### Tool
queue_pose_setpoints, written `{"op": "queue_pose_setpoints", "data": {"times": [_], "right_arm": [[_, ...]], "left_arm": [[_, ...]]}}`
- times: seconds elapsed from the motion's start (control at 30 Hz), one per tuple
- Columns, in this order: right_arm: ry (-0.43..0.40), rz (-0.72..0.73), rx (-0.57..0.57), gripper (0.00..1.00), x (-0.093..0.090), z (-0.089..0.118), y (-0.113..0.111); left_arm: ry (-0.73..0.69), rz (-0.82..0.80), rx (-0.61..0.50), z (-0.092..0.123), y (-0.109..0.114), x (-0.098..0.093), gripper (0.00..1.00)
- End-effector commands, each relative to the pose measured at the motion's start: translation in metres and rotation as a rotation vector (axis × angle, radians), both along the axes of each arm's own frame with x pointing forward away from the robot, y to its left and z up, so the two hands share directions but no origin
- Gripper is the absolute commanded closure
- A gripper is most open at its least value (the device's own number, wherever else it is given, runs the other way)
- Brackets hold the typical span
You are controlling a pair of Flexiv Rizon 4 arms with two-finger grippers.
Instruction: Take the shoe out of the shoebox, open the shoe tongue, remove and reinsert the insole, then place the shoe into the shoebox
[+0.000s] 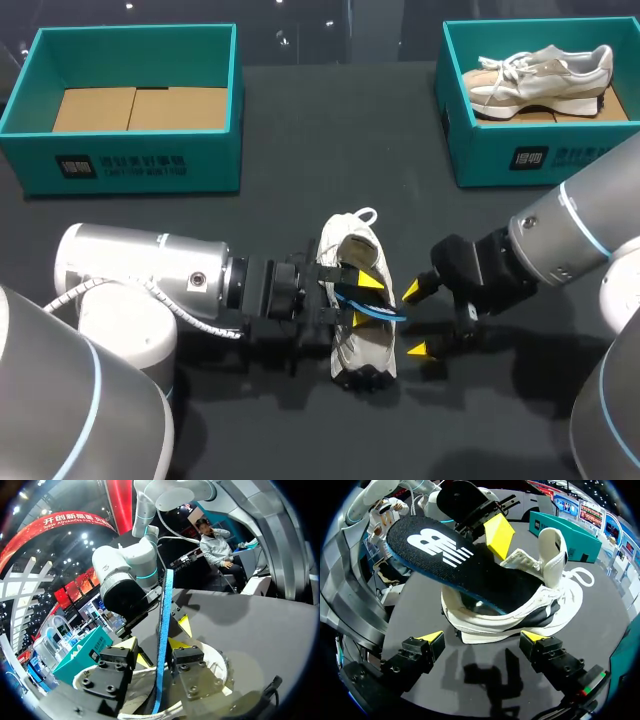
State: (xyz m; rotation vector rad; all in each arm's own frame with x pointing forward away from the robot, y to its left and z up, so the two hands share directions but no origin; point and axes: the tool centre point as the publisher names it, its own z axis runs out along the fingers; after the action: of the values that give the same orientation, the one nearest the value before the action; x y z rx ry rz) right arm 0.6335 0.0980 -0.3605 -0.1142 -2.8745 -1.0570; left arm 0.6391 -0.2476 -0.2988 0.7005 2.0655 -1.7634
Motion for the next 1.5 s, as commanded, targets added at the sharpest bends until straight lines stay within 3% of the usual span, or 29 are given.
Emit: {"op": "queue_pose_setpoints", "data": {"times": [0.03,0.53,0.77,0.83,1.03,1.23,1.27,1.3,1.5], "right_arm": [[-0.003,-0.002,-0.001,0.00,-0.002,0.000,0.000],[-0.003,-0.002,-0.001,0.00,-0.002,0.000,0.000],[-0.003,-0.002,-0.001,0.00,-0.002,0.000,0.000],[-0.003,-0.002,-0.001,0.00,-0.002,0.000,0.000],[-0.003,-0.002,-0.001,0.00,-0.002,0.000,0.000],[-0.003,-0.002,-0.001,0.00,-0.002,0.000,0.000],[-0.003,-0.002,-0.001,0.00,-0.002,0.000,0.000],[-0.003,-0.002,-0.001,0.00,-0.002,0.000,0.000],[-0.003,-0.002,-0.001,0.00,-0.002,0.000,0.000]], "left_arm": [[0.002,-0.007,0.006,-0.003,-0.002,-0.003,1.00],[0.008,0.056,0.046,-0.043,0.003,0.025,1.00],[0.027,0.069,0.047,-0.038,0.007,0.025,1.00],[0.027,0.065,0.043,-0.033,0.008,0.022,0.77],[0.022,0.040,0.017,-0.015,0.005,0.010,0.63],[0.012,-0.004,0.005,-0.004,-0.002,-0.002,0.66],[0.009,-0.012,0.004,-0.003,-0.002,-0.004,0.75],[0.008,-0.020,0.004,-0.003,-0.003,-0.005,1.00],[-0.007,-0.026,0.028,-0.017,-0.006,-0.002,1.00]]}}
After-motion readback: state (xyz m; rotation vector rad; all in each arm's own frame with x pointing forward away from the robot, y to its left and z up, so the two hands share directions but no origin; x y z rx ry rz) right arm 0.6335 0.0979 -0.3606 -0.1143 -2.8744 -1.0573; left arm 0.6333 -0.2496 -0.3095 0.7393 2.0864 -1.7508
